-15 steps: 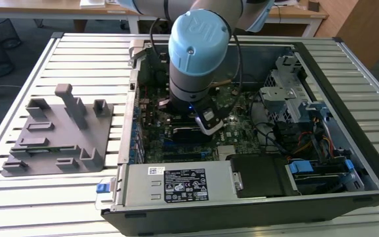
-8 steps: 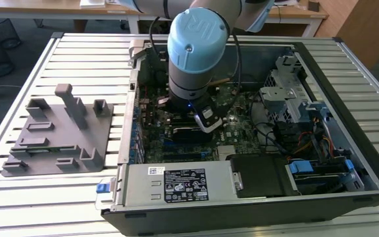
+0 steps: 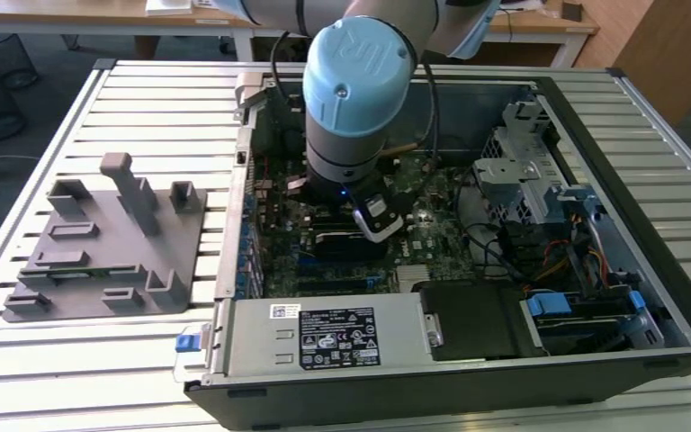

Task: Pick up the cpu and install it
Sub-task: 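Install the second cpu locking lever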

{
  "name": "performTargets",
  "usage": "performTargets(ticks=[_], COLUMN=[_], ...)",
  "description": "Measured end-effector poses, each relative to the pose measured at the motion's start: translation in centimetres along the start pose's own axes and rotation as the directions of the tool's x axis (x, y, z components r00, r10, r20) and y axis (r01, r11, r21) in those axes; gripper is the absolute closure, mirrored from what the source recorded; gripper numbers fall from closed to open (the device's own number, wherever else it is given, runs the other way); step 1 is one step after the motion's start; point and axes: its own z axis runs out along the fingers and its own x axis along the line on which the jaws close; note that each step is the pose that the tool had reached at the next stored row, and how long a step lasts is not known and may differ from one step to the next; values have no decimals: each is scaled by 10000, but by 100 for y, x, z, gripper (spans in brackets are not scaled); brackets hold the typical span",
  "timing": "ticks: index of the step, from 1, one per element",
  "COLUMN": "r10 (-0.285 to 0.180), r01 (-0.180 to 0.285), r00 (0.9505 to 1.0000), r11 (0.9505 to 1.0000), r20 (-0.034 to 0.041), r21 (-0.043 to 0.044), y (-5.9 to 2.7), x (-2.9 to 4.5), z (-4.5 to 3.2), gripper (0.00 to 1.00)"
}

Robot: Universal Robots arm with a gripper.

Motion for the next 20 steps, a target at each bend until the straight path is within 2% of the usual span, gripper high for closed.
performTargets(ticks=[9, 20], r10=[-2, -4], r01=[2, 4], r00=[10000, 10000], r11=[10000, 10000], r20=[4, 7], r21=[8, 13], y=[67, 139], x=[4, 4], z=[-80, -261], gripper=[89, 89])
